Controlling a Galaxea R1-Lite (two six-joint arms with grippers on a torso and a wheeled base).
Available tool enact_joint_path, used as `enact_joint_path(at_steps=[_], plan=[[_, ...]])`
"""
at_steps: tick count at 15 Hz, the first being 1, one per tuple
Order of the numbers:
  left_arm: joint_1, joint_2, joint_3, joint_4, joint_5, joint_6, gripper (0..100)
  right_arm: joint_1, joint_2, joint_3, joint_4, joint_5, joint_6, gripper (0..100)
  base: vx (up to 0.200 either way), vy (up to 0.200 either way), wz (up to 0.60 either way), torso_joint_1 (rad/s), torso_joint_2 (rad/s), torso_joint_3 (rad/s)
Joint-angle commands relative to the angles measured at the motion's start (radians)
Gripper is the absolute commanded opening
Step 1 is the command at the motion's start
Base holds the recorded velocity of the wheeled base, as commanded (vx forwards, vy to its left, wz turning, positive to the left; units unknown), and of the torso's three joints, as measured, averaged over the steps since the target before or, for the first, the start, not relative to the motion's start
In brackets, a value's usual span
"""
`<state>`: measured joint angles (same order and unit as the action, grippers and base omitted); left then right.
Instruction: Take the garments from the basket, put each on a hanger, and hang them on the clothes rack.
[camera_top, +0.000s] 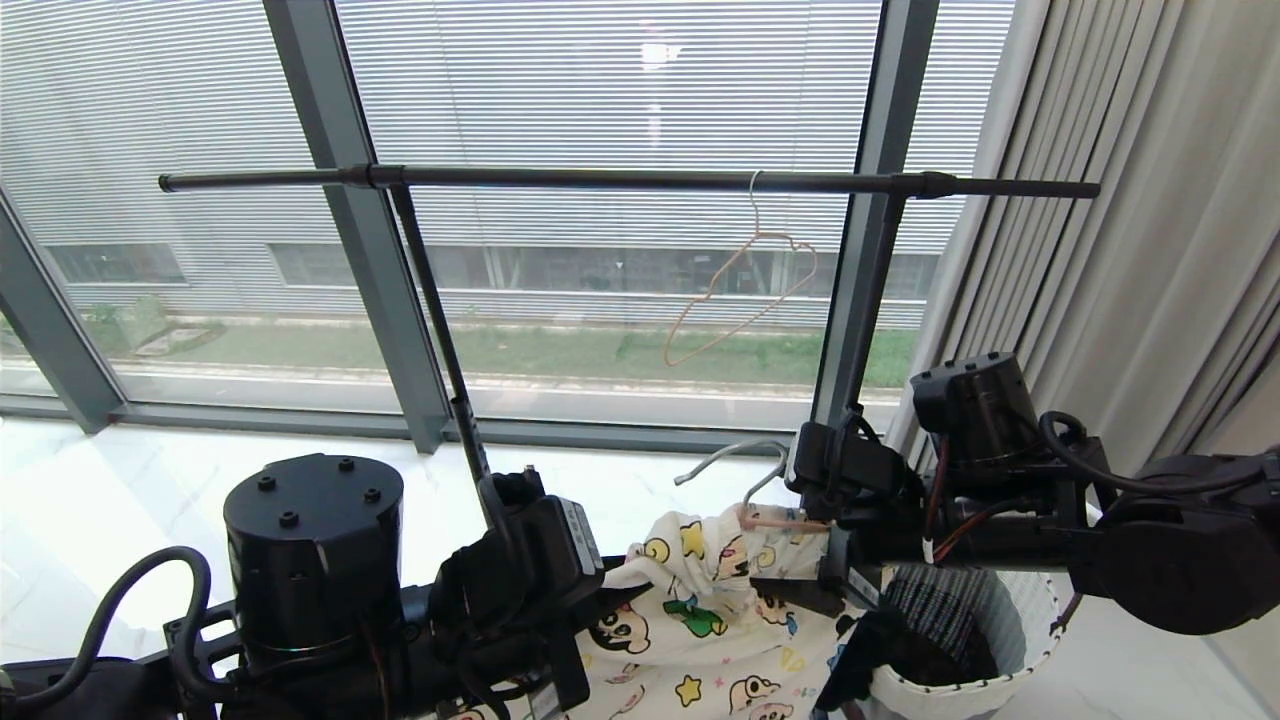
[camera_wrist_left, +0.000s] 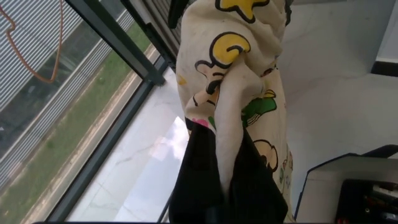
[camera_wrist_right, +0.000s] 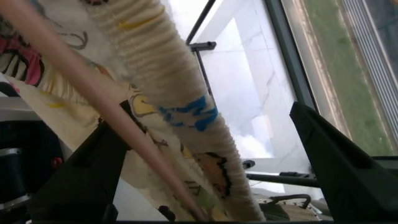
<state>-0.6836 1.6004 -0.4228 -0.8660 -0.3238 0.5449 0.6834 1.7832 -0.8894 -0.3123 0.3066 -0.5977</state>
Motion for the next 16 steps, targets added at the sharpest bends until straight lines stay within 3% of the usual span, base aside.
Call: enact_joint_path(at_steps=[1,10,11,16], plan=[[-0.002,-0.002,0.001,0.001,0.0,0.0,0,-0.004,-0.001,0.001,-0.001,0.0,-0.001,0,0.0,0.0,0.0,0.0,0.0,0.0],[-0.019,-0.017,0.007,0.001,0.009,-0.003,0,-0.004,-0.033,0.007,-0.031,0.002,-0.004,0,0.0,0.0,0.0,0.0,0.0,0.0],[-0.024,-0.017,0.007,0.001,0.025,-0.006,100,-0.004,-0.039,0.009,-0.042,0.006,-0.022,0,0.0,0.0,0.0,0.0,0.0,0.0],[-0.025,-0.019,0.007,0.001,0.028,-0.026,100,-0.041,-0.077,0.05,-0.085,0.063,-0.122,0,0.0,0.0,0.0,0.0,0.0,0.0]])
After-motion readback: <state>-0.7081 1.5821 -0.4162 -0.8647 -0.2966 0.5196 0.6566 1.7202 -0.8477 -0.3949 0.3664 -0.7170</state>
